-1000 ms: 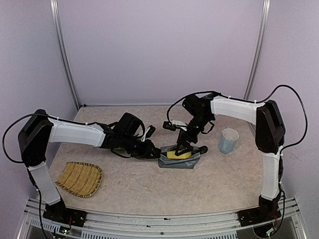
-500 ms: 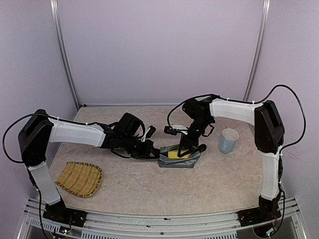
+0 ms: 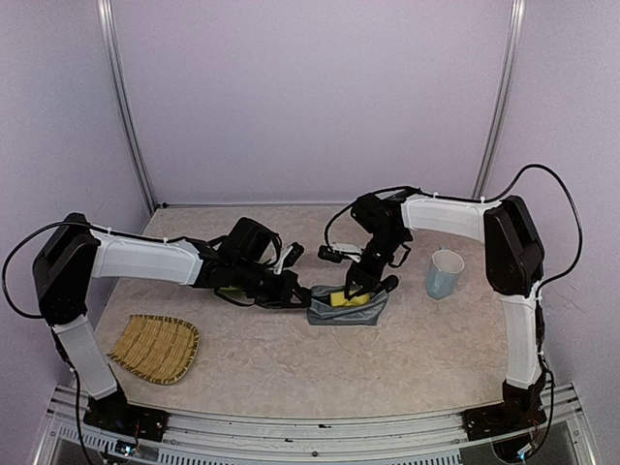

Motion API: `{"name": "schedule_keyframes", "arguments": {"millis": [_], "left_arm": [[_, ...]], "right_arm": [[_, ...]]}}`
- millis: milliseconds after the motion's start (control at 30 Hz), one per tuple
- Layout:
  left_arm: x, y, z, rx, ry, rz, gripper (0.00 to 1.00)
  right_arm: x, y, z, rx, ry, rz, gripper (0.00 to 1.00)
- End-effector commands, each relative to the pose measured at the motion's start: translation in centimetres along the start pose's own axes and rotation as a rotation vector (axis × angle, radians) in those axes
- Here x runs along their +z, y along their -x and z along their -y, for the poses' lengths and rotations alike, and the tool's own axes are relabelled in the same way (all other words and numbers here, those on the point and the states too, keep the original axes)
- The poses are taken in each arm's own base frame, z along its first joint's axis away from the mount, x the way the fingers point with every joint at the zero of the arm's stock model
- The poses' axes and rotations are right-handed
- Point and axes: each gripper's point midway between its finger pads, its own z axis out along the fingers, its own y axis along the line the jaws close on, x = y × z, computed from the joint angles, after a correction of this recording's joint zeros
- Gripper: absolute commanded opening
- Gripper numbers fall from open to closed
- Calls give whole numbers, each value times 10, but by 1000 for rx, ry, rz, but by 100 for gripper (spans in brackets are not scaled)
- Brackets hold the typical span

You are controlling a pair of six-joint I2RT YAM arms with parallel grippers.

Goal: Sort the hair-cutting tools

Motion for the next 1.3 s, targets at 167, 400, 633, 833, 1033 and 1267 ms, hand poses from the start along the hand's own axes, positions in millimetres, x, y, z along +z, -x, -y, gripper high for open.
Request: {"name": "schedule_keyframes", "arguments": {"millis": [167,400,633,833,1033,1267], "left_arm": [[-51,31,23,-5,-95,180,0],[-38,9,5,-38,-56,112,0],[-61,26,-15,102,202,109,18],[-99,70,-10,221,399,262,47],[-90,97,55,420,383,432,66],[-12,84,66,417,174,223,88]], "right_arm": [[3,-49,8,-24,-116,-162,66],[-50,-16,-25,-26,9,34,100],[-99,-21,-6,58,-12,182,100],[-94,-44,-8,164,108,215,100],[-74,-51,-16,208,217,205,85],[-63,-45,-21,246,334,217,63]]}}
